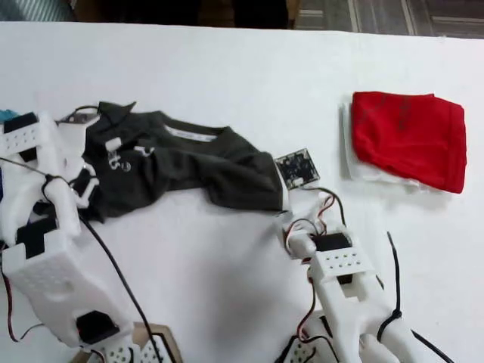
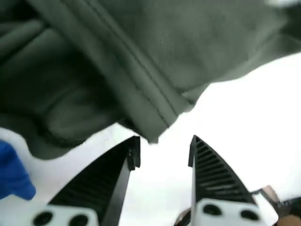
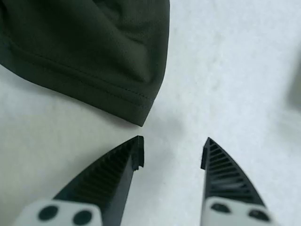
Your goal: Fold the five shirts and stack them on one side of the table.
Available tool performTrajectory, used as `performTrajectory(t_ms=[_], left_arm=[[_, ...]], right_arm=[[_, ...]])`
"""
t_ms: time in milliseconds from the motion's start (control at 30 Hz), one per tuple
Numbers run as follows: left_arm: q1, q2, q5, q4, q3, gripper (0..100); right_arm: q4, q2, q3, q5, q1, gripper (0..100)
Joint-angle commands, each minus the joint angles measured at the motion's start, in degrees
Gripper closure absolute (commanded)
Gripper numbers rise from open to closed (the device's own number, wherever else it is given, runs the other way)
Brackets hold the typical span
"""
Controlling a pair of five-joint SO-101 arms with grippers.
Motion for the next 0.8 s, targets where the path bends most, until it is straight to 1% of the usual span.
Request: performTrajectory(t_ms=[0,100,200,267,333,367,400,433,500,633,767], left_arm=[[0.9,-0.6,0.9,-5.8,2.1,81],[0.4,-0.7,1.3,-12.7,4.5,81],[-0.1,-0.7,4.0,-16.4,5.3,82],[0.1,-0.7,4.7,-16.8,5.3,87],[0.2,-0.9,5.0,-16.8,5.3,98],[0.2,-1.0,5.0,-16.8,5.3,98],[0.1,-1.1,5.0,-16.7,5.3,96],[0.0,-1.1,5.0,-16.6,5.2,97],[0.0,-1.2,5.1,-16.3,5.1,97],[0.1,-1.8,6.2,-11.9,4.2,97],[0.2,-6.6,6.6,-5.4,1.0,97]], right_arm=[[-1.1,0.2,-0.2,-0.2,-0.1,79.7],[-1.1,0.2,-0.2,-0.2,-0.1,79.7],[-1.1,0.2,-0.2,-0.2,-0.1,79.7],[-1.1,0.2,-0.2,-0.2,-0.1,79.7],[-1.1,0.2,-0.2,-0.2,-0.1,79.7],[-1.1,0.2,-0.2,-0.2,-0.1,79.7],[-1.1,0.2,-0.2,-0.1,-0.1,79.7],[-1.1,0.2,-0.2,-0.1,-0.1,79.7],[-1.1,0.2,-0.2,-0.1,-0.1,79.7],[-1.1,0.2,-0.2,-0.2,-0.1,79.7],[-1.1,0.2,-0.3,-0.4,-0.1,79.7]])
